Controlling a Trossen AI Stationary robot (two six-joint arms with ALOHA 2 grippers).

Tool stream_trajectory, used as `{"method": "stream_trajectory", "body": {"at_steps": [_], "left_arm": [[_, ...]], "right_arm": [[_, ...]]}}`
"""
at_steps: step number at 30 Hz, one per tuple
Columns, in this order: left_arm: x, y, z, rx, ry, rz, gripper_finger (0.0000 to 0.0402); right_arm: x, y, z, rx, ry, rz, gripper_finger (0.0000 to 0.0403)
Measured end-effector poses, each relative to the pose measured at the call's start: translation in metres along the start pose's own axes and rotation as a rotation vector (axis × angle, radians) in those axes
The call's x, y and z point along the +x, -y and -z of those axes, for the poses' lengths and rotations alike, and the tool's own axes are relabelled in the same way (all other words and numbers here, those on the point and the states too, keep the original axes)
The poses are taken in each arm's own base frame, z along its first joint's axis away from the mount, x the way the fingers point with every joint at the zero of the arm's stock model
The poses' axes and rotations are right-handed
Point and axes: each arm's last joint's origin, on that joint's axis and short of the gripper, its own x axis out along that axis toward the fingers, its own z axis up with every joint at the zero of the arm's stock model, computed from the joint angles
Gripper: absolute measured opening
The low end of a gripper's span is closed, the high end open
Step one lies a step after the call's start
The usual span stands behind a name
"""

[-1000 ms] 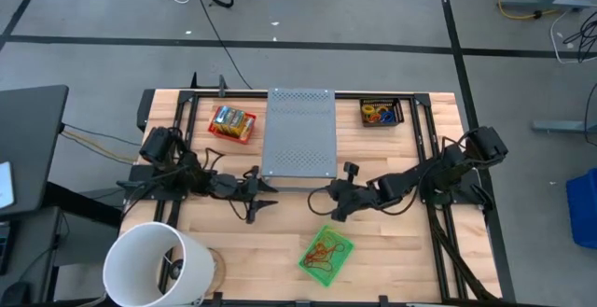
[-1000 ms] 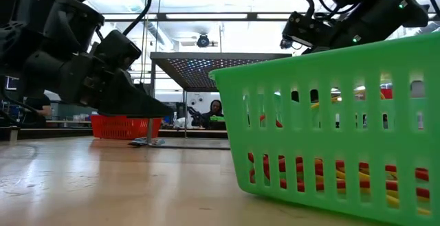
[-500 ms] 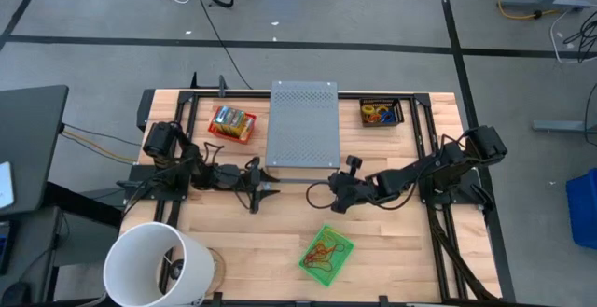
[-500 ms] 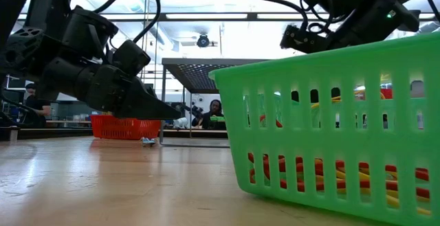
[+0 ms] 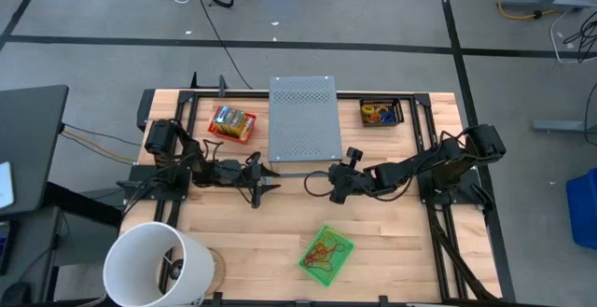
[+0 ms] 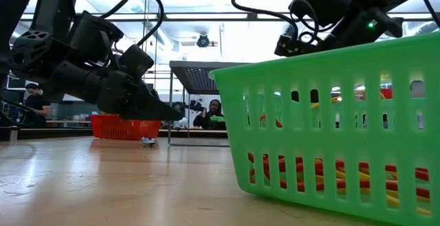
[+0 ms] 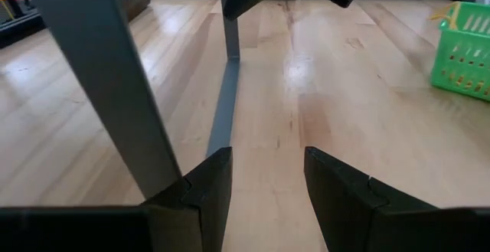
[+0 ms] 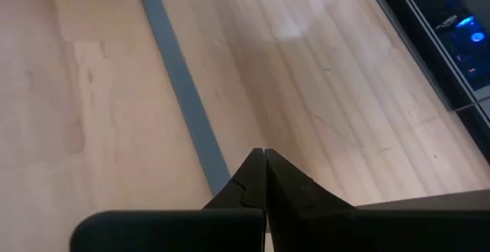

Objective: Pick & Place Office Desk Supplies
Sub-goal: Adjust the shelf on the table, then put the green basket on the shelf

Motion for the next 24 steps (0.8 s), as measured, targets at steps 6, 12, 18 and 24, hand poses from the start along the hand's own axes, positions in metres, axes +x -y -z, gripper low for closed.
{"method": "stream_trajectory", "body": {"at_steps": [6,12,18,24], "left_arm": [[0.0,-0.002,0.002,0.005,-0.022,0.01,0.0169],[0.0,0.005,0.004,-0.004,-0.038,0.09,0.0169],[-0.004,0.022,0.004,-0.01,-0.039,0.191,0.0169],[-0.01,0.042,0.004,0.003,-0.038,0.269,0.0169]], "right_arm": [[0.002,0.003,-0.001,-0.008,0.0,0.011,0.0],[-0.004,-0.006,-0.001,-0.021,0.032,-0.006,0.0],[-0.019,-0.027,-0.001,-0.053,0.089,-0.095,0.0],[-0.042,-0.053,-0.006,-0.118,0.141,-0.268,0.0008]]}}
